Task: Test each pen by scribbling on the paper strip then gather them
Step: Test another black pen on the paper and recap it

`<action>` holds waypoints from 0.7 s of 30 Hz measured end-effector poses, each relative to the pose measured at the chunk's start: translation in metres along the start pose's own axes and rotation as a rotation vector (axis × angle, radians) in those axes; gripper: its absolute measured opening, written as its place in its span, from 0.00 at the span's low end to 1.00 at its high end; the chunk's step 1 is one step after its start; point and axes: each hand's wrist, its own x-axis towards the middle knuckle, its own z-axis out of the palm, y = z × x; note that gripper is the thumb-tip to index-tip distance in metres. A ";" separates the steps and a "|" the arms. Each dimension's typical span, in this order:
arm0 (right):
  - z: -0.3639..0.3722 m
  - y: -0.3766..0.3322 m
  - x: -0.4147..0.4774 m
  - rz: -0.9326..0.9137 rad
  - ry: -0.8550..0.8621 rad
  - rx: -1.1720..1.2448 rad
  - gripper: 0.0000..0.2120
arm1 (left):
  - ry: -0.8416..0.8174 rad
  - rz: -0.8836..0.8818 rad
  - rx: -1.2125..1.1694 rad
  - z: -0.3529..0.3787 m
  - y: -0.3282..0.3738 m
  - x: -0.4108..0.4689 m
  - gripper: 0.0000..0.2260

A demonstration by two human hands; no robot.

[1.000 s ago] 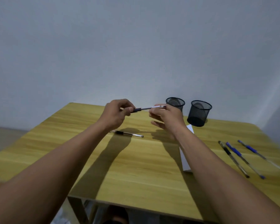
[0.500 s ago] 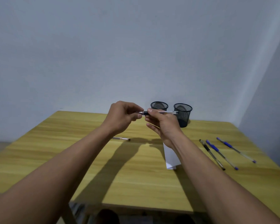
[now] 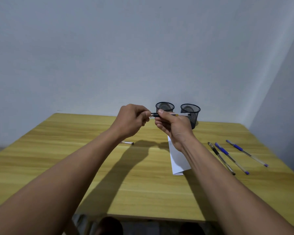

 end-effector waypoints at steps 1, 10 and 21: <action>-0.001 0.000 0.001 -0.001 0.004 -0.003 0.06 | -0.013 -0.013 -0.009 0.001 0.000 0.002 0.10; -0.014 -0.004 0.012 -0.017 0.006 -0.058 0.06 | -0.166 -0.160 -0.236 0.006 -0.001 0.018 0.12; -0.013 0.004 0.020 0.005 0.025 -0.027 0.05 | -0.140 -0.149 -0.195 0.005 -0.007 0.021 0.09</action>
